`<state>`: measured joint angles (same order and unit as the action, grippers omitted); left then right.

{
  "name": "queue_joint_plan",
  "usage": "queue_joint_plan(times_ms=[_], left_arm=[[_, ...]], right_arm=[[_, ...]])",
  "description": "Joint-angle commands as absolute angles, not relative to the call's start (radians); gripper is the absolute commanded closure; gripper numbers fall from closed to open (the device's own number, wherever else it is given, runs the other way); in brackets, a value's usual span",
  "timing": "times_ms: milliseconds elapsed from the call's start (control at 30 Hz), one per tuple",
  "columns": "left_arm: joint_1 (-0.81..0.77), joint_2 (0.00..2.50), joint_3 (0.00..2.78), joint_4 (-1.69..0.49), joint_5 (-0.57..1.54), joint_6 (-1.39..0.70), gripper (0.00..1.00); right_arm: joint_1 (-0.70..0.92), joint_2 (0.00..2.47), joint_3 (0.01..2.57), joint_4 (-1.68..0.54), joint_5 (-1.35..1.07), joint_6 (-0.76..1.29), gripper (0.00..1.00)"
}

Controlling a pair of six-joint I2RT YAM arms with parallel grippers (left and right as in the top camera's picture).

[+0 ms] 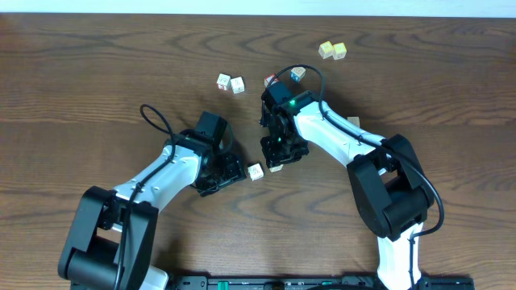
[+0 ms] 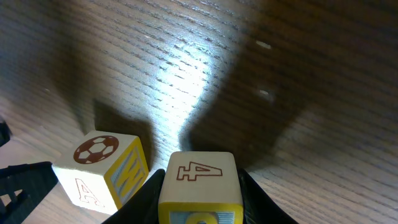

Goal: Lift 4 blocks

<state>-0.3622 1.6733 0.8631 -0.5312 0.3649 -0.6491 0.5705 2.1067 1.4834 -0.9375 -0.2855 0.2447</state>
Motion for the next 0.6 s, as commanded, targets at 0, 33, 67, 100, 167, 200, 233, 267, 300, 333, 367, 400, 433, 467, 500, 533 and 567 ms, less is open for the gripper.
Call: queue_joint_plan(times_ms=[0,33,67,100,167,200,233,267,300,333,367,400,433,467,500,533,567], left_arm=[[-0.366,1.739,0.832,-0.518,0.359,-0.596,0.29],[-0.366,1.739,0.832,-0.518,0.359,-0.595,0.32],[-0.366,1.739,0.832,-0.518,0.359,-0.595,0.37],[-0.366,1.739,0.832,-0.518,0.359,-0.596,0.43],[-0.366,1.739,0.832,-0.517,0.359,-0.596,0.50],[-0.366,1.739,0.832,-0.517,0.359,-0.596,0.53],[-0.366,1.739,0.832,-0.517,0.360,-0.596,0.60],[-0.366,1.739,0.832,-0.517,0.365,-0.596,0.67],[-0.366,1.739,0.832,-0.517,0.377,-0.596,0.73],[-0.366,1.739,0.832,-0.517,0.389,-0.596,0.81],[-0.366,1.739,0.833,-0.515,0.402,-0.596,0.88],[-0.366,1.739,0.833,-0.511,0.420,-0.596,0.92],[-0.366,1.739,0.833,-0.507,0.429,-0.596,0.92],[-0.366,1.739,0.833,-0.500,0.435,-0.596,0.92],[-0.366,1.739,0.833,-0.490,0.440,-0.596,0.92],[-0.366,1.739,0.833,-0.482,0.445,-0.597,0.93],[-0.366,1.739,0.833,-0.473,0.451,-0.600,0.93]], right_arm=[[0.578,2.119,1.478,-0.936,-0.297,0.258,0.70],[0.578,2.119,1.478,-0.936,-0.297,0.258,0.70],[0.578,2.119,1.478,-0.936,-0.297,0.258,0.70],[0.578,2.119,1.478,-0.936,-0.297,0.257,0.70],[0.578,2.119,1.478,-0.936,-0.297,0.258,0.70],[0.578,2.119,1.478,-0.936,-0.297,0.258,0.70],[0.578,2.119,1.478,-0.936,-0.297,0.258,0.70],[0.578,2.119,1.478,-0.936,-0.297,0.258,0.70],[0.578,2.119,1.478,-0.936,-0.297,0.258,0.70],[0.578,2.119,1.478,-0.936,-0.297,0.257,0.70],[0.578,2.119,1.478,-0.936,-0.297,0.257,0.70],[0.578,2.119,1.478,-0.936,-0.297,0.257,0.70],[0.578,2.119,1.478,-0.936,-0.297,0.258,0.70],[0.578,2.119,1.478,-0.935,-0.297,0.258,0.70],[0.578,2.119,1.478,-0.935,-0.297,0.258,0.70],[0.578,2.119,1.478,-0.935,-0.297,0.258,0.71],[0.578,2.119,1.478,-0.935,-0.297,0.258,0.71]])
